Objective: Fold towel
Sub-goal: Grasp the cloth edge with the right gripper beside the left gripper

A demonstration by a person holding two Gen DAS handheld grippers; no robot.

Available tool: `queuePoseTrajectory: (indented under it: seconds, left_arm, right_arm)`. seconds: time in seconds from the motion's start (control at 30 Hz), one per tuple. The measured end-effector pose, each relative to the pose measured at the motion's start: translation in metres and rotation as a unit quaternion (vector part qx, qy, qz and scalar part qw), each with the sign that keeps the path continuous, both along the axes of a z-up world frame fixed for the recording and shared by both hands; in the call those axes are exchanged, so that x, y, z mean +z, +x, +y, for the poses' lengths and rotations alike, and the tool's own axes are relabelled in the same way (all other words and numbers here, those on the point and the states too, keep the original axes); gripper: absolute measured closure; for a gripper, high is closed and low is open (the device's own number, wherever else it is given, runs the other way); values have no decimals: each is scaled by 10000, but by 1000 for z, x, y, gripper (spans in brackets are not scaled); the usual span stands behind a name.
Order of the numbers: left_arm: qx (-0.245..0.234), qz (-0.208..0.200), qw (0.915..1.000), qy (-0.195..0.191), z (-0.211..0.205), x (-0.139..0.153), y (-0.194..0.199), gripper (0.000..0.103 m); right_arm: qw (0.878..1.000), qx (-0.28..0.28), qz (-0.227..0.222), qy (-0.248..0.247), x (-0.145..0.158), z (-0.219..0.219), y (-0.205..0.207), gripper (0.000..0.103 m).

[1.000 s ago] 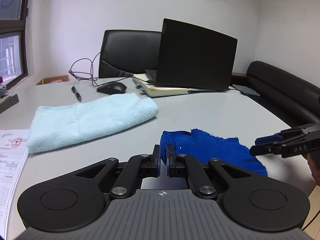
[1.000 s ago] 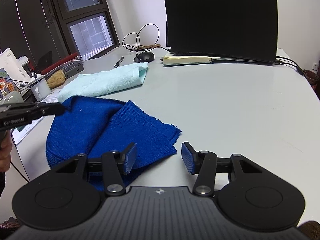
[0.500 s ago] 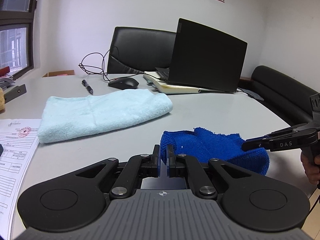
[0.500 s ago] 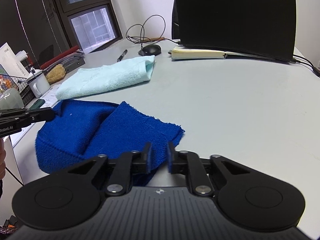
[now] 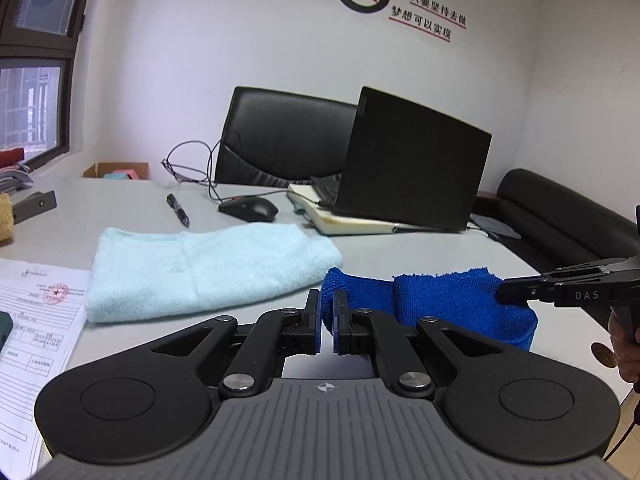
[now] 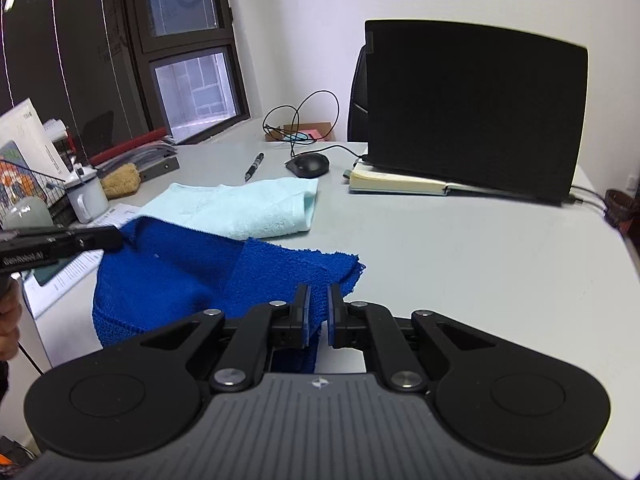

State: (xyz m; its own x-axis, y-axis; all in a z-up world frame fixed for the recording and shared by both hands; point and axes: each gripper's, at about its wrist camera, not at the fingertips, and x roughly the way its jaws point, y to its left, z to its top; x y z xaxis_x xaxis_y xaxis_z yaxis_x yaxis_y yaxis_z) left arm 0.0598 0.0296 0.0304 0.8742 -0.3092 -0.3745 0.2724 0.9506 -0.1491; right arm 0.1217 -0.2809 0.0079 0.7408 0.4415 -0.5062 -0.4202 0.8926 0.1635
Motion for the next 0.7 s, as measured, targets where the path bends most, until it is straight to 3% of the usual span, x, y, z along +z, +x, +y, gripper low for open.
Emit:
queuePoseTrajectory:
  seconds: [0.17,0.7]
  left_arm:
    - [-38,54,10000,8,-2,-3,-6,97]
    - [-98,308,9995,45,-7,-16,-15,97]
  right_arm:
    - [9994,-23,18,-339,-7,3,-4,94]
    - [9984,-65,212,-515,-32,13,-10,86]
